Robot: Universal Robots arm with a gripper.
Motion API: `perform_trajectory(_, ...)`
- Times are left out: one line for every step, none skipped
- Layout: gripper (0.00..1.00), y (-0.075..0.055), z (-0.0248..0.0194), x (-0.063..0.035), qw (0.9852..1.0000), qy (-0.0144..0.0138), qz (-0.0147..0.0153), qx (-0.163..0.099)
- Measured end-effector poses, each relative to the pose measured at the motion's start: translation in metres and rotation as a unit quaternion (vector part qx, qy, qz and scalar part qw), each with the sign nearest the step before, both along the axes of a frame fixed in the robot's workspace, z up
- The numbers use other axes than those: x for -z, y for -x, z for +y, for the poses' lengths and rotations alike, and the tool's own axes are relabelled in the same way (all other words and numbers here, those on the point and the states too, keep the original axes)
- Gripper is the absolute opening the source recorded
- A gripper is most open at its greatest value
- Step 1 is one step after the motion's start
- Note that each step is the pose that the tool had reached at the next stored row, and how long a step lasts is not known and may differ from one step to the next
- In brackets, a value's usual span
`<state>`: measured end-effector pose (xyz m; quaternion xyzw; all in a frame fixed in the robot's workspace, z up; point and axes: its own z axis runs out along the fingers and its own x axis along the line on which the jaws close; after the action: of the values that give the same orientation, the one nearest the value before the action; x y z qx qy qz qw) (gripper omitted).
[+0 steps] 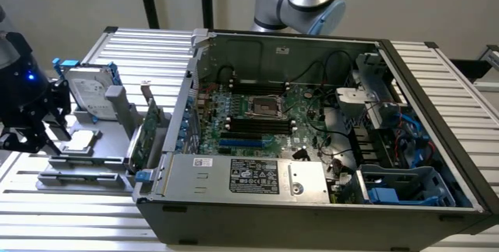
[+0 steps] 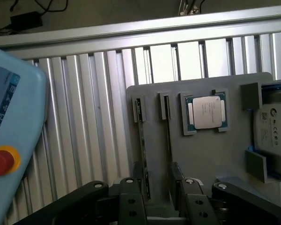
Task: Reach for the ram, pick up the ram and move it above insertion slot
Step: 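Pick up the ram and move it above insertion slot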
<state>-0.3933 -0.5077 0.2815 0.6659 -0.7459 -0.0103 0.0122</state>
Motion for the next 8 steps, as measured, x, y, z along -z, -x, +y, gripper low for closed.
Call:
perform_trajectory(0.36, 0.0, -0.0001, 0.0018, 1.0, 0.0, 0.0, -0.002)
perform_trajectory(0.36, 0.0, -0.0004, 0.0036, 1.0, 0.0, 0.0, -0.003)
perform_trajectory(0.36, 0.0, -0.0006, 0.0055, 1.0, 0.0, -0.0001, -0.005)
perform_trajectory(0.36, 0.0, -0.0009, 0.0074, 1.0, 0.0, 0.0, -0.006)
perform_trajectory(0.36, -0.001, -0.0012, 0.0092, 1.0, 0.0, 0.0, -0.008)
perform_trajectory(0.36, -0.001, -0.0014, 0.0109, 1.0, 0.0, 0.0, -0.009)
perform_trajectory(0.36, -0.001, -0.0016, 0.0127, 0.9999, 0.0, 0.0, -0.011)
perform_trajectory(0.36, -0.001, -0.0019, 0.0145, 0.9999, 0.0, 0.0, -0.012)
